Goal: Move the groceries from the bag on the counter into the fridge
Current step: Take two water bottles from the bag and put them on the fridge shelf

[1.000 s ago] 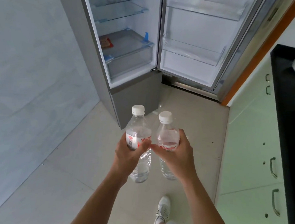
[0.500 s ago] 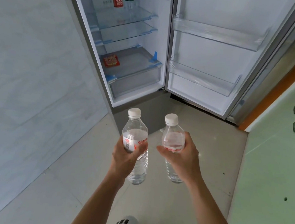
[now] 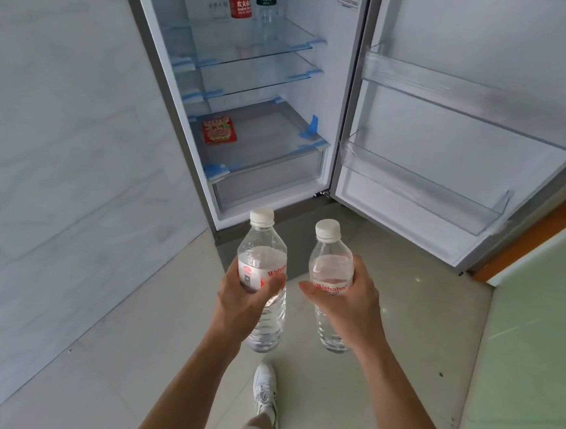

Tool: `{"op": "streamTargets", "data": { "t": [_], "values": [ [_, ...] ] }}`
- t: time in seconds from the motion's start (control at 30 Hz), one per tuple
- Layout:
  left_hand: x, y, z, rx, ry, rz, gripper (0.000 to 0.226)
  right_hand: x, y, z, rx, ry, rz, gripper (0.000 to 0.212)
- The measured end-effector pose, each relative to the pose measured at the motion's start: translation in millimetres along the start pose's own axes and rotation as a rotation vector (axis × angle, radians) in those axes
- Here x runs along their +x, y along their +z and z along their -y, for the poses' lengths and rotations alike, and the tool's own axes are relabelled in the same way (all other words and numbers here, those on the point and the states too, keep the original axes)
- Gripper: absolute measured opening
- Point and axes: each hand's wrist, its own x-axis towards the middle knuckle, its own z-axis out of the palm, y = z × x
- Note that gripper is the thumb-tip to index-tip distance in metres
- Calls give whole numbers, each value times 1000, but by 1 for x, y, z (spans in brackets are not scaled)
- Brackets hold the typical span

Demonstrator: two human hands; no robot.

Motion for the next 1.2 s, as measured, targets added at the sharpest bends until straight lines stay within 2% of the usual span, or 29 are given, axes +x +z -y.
{"op": "streamTargets", "data": {
  "t": [0.4, 0.6, 0.77, 0.87, 1.03, 1.2],
  "values": [
    [176, -18, -25, -60, -2, 39, 30, 154, 70, 41, 4, 59, -11, 50],
    [225, -14, -27, -38, -38, 24, 46, 198, 85, 41, -1, 96, -20, 47],
    [261, -4, -29, -29, -59, 8, 29, 238, 89, 37, -2, 92, 6, 49],
    [281, 6, -35, -53, -57, -5, 26, 269, 91, 38, 5, 60, 41, 48],
    [318, 21, -57, -75, -32, -55, 44, 328, 87, 53, 31, -3, 115, 50],
    [356, 39, -104, -91, 68, -115, 49, 393, 75, 92, 91, -112, 148, 57]
  ]
}}
